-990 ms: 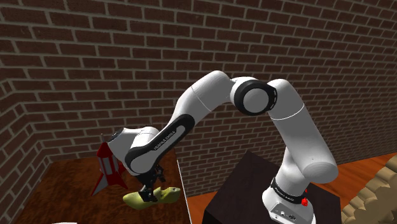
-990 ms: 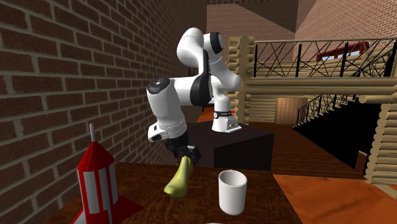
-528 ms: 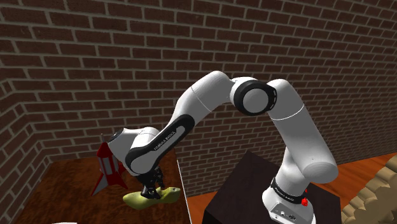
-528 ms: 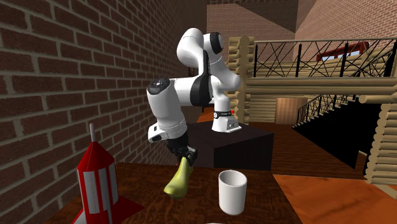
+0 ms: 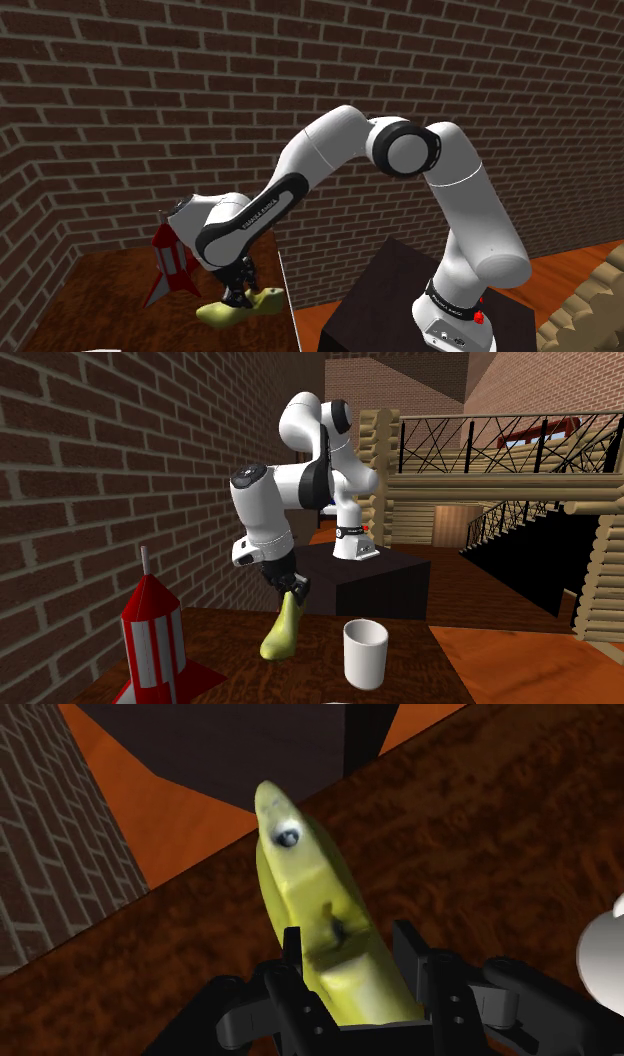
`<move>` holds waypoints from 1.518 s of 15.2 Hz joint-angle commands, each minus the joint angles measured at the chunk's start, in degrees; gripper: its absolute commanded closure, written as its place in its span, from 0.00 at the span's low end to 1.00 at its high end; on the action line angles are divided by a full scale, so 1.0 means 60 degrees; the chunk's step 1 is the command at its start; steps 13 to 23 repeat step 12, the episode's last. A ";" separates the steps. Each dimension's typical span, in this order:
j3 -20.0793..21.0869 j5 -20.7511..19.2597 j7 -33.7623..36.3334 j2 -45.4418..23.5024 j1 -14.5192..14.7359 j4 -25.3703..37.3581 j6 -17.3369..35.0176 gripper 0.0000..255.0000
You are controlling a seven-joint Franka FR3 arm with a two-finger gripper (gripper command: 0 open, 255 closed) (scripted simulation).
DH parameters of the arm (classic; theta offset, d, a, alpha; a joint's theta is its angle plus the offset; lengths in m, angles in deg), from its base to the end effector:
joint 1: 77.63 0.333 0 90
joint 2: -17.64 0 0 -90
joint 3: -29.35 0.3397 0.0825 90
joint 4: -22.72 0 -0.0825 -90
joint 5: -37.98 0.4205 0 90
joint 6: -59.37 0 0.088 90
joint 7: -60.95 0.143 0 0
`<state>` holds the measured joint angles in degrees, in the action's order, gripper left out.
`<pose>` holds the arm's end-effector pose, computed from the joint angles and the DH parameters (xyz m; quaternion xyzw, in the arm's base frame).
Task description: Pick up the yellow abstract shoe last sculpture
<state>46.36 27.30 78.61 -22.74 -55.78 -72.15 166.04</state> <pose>0.5257 0.3861 0.1452 0.9493 0.2144 -0.2112 0.0909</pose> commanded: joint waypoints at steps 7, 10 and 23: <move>0.0121 0.0173 -0.0077 0.0660 -0.0081 0.0031 -0.0671 1.00; 0.0161 0.0236 -0.0107 0.0889 -0.0107 0.0076 -0.0937 1.00; 0.0163 0.0239 -0.0108 0.0901 -0.0108 0.0078 -0.0950 1.00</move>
